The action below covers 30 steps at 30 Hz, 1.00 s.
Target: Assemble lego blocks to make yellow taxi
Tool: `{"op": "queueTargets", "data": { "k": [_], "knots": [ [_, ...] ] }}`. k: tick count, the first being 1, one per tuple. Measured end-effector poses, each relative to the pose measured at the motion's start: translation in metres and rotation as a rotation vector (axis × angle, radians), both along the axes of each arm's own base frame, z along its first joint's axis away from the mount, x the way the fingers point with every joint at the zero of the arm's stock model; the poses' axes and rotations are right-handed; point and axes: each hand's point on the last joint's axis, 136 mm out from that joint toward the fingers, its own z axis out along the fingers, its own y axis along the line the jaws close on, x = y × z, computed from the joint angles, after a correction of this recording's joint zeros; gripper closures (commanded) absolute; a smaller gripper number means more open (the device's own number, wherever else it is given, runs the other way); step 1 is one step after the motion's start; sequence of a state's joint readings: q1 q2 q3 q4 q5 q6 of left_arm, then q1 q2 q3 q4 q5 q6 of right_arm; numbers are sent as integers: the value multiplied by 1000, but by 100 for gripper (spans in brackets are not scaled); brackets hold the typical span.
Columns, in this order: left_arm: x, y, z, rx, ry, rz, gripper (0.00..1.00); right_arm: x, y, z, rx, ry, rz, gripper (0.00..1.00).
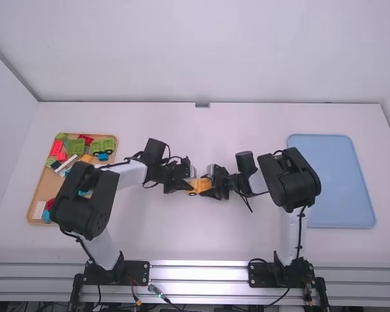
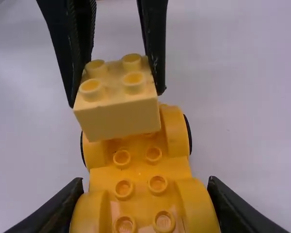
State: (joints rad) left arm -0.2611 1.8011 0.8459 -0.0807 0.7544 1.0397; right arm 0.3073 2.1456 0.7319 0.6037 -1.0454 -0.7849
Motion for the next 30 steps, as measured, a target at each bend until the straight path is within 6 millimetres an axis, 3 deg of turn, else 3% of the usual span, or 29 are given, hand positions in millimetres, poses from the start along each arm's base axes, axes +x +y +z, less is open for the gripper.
{"op": "queueTargets", "data": {
  "k": [3,16,20,22,24,26,30],
  "knots": [
    [-2,1,-8,6,23,1,98,-1,2,0,-1,-4,5,53],
    [-2,-5,-7,8,-2,-20,98,-1,4,0,-3,-8,8,53],
    [-2,-5,-7,8,-3,-20,93,-1,4,0,-3,-8,8,53],
    [-2,-5,-7,8,-3,-20,64,-1,4,0,-3,-8,8,53],
    [-1,-4,-9,19,-6,-17,59,-1,4,0,-4,-7,8,53],
    [0,-3,-10,30,-12,-15,46,-1,4,0,-4,-5,7,53],
    [1,-2,-11,40,-24,-15,45,-1,4,0,-3,-1,6,53]
  ]
}}
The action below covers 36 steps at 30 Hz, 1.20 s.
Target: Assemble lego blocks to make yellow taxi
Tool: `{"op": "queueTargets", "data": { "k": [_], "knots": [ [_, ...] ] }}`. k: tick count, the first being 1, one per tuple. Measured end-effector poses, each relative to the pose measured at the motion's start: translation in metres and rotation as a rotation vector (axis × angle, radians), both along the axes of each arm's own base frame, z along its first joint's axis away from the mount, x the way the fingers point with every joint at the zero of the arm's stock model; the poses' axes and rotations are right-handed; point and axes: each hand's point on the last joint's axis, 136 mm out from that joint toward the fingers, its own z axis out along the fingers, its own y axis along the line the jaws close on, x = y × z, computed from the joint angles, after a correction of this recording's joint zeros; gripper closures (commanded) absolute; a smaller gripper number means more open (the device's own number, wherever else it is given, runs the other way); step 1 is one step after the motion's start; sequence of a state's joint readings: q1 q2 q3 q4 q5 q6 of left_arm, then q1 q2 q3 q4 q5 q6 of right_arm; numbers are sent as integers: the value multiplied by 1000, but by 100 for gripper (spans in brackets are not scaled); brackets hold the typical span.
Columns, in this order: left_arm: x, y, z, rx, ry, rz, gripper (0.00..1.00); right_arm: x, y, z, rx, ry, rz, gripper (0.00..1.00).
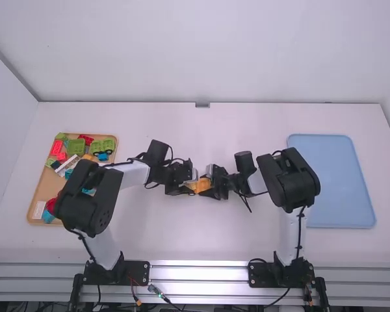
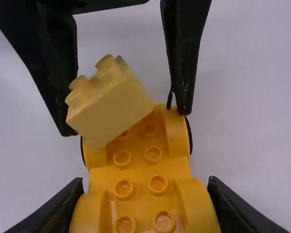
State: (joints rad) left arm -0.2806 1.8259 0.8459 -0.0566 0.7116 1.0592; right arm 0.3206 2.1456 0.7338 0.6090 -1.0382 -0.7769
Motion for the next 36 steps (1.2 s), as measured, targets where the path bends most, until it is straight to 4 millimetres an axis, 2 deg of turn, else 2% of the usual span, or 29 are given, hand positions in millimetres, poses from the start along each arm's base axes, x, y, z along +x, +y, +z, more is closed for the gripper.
{"op": "queueTargets", "data": {
  "k": [12,15,17,19,20,21,29,36],
  "knots": [
    [2,1,0,7,-12,0,55,3,-1,0,-3,0,-8,53],
    [1,1,0,4,-8,1,67,4,-2,0,-6,0,-15,53],
    [5,0,3,-2,-14,7,80,4,-3,0,-1,5,-16,52],
    [5,0,2,0,-8,14,83,5,-3,0,-2,5,-17,52],
    [4,0,2,-1,6,25,96,4,-3,0,-1,5,-16,52],
    [4,0,2,-2,10,27,98,4,-3,0,-2,5,-16,52],
    [1,-1,1,1,44,42,98,5,-3,0,-2,7,-18,52],
    [3,-8,8,-45,25,25,98,4,-3,0,0,9,-16,52]
  ]
}}
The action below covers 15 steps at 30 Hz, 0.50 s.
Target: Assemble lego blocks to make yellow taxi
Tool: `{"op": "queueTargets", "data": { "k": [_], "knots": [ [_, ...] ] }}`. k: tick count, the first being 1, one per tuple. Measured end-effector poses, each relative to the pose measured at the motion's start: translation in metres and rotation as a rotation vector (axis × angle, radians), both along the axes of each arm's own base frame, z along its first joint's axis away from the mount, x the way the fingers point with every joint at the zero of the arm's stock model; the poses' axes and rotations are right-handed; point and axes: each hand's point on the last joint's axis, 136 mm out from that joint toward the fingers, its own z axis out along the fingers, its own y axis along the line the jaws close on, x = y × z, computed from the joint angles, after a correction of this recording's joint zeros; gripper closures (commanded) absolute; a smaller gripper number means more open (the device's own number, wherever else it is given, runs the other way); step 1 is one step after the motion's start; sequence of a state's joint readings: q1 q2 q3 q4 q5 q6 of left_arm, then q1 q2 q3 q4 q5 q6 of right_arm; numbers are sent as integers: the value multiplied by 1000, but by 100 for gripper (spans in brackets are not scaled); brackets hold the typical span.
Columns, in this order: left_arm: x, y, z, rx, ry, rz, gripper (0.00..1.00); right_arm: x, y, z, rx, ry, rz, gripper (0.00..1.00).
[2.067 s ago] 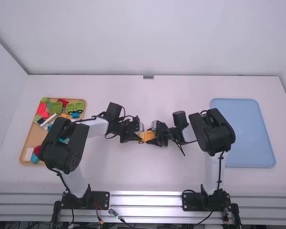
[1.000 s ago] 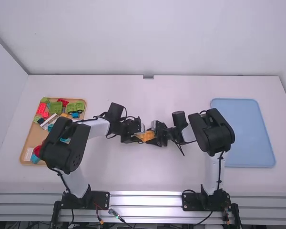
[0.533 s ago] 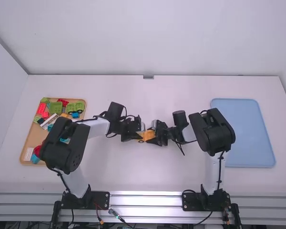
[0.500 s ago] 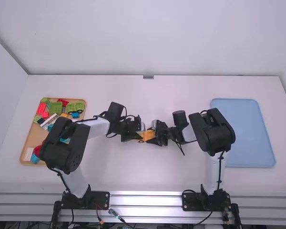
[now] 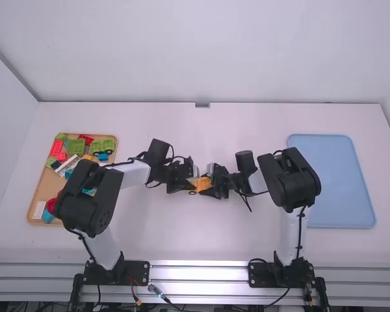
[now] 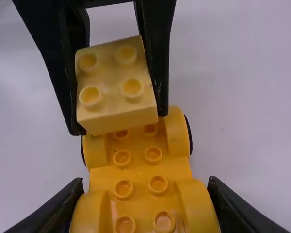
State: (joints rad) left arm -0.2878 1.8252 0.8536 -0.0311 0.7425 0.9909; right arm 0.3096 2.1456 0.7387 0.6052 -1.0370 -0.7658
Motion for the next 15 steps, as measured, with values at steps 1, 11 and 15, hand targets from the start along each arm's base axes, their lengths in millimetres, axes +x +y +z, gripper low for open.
{"op": "queueTargets", "data": {
  "k": [1,11,15],
  "knots": [
    [0,-1,1,-10,-1,-4,98,0,0,0,-1,1,-1,52],
    [4,-4,6,-32,-30,-12,98,0,0,0,0,2,0,52],
    [7,-8,9,-67,-76,-23,98,0,0,0,0,2,0,52]
  ]
}}
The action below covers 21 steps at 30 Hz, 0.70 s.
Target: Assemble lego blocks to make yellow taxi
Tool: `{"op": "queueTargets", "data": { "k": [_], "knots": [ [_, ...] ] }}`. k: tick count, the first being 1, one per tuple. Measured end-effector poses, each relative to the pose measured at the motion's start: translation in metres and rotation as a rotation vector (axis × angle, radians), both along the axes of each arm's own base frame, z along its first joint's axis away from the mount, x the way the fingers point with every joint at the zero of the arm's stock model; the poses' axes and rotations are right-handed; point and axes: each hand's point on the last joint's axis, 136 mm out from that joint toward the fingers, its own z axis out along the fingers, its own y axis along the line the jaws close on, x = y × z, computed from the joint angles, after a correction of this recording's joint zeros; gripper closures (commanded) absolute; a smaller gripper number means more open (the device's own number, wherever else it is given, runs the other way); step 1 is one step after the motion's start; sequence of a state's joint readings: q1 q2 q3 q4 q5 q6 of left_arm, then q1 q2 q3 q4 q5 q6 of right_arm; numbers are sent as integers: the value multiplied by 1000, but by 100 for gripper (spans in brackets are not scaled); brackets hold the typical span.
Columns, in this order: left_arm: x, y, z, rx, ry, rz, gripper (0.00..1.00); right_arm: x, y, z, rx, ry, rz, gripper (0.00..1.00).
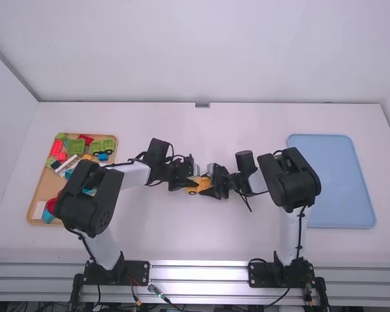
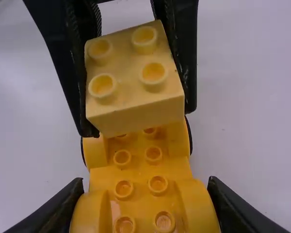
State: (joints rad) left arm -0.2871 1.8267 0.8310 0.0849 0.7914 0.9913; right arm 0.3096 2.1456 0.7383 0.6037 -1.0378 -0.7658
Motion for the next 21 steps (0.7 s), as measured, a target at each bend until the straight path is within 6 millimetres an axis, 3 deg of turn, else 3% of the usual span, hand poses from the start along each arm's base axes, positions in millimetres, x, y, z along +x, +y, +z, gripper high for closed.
{"op": "queueTargets", "data": {
  "k": [6,13,21],
  "knots": [
    [-14,2,-8,-44,62,-18,98,0,0,0,0,0,0,52],
    [-7,5,0,-120,49,-23,98,0,0,0,1,0,0,52],
    [-14,0,-11,-174,108,-49,98,0,0,0,2,1,1,52]
  ]
}}
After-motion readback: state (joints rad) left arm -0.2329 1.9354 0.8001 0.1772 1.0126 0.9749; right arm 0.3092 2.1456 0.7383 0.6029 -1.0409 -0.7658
